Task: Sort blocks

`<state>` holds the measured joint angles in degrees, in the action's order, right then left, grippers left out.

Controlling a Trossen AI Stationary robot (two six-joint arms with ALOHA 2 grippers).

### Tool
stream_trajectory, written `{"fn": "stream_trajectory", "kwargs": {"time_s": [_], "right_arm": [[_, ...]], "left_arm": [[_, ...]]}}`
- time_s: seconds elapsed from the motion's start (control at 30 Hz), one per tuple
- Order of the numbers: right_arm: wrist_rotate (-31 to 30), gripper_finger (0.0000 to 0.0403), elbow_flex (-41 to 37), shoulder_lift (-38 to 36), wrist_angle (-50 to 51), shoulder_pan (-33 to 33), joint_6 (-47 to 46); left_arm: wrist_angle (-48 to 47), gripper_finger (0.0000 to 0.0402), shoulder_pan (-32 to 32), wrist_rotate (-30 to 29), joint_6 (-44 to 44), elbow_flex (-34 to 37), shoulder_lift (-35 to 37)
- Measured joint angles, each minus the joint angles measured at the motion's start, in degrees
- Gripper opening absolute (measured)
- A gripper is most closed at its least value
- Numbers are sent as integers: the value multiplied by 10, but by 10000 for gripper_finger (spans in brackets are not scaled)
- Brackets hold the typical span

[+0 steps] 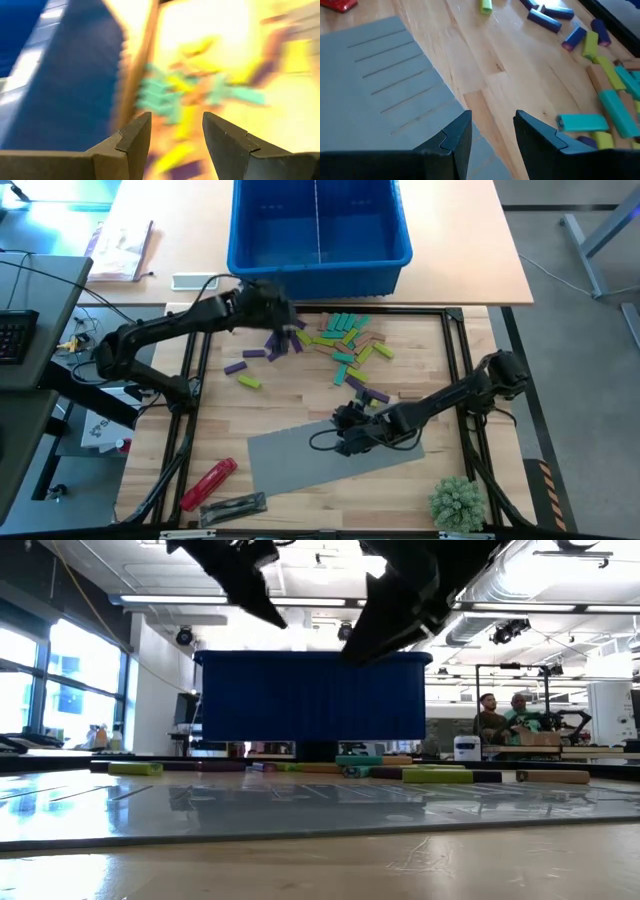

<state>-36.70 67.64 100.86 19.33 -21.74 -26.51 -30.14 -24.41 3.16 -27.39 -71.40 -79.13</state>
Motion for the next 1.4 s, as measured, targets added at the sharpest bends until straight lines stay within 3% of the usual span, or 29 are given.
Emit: {"fn": "stream_trajectory", "kwargs": {"time_s": [0.13,0.4,0.57,0.77,0.97,1.23,1.4], "right_arm": [[-27,133,1,-23,34,0,0],[-21,133,1,-27,94,-7,-20],[-16,133,1,-27,90,-36,-43],[1,133,1,-27,63,-97,-67],[-1,133,1,6,21,-167,-108],[44,133,23,85,24,-241,-201],[55,133,81,149,115,-250,-181]], "left_arm": [[-9,159,63,49,28,13,9],[25,159,217,47,78,90,11],[114,158,290,1,157,154,11],[195,158,361,-122,252,208,-24],[256,158,404,-127,332,209,-123],[341,158,417,-138,380,209,-239],[368,158,416,-166,399,208,-280]]}}
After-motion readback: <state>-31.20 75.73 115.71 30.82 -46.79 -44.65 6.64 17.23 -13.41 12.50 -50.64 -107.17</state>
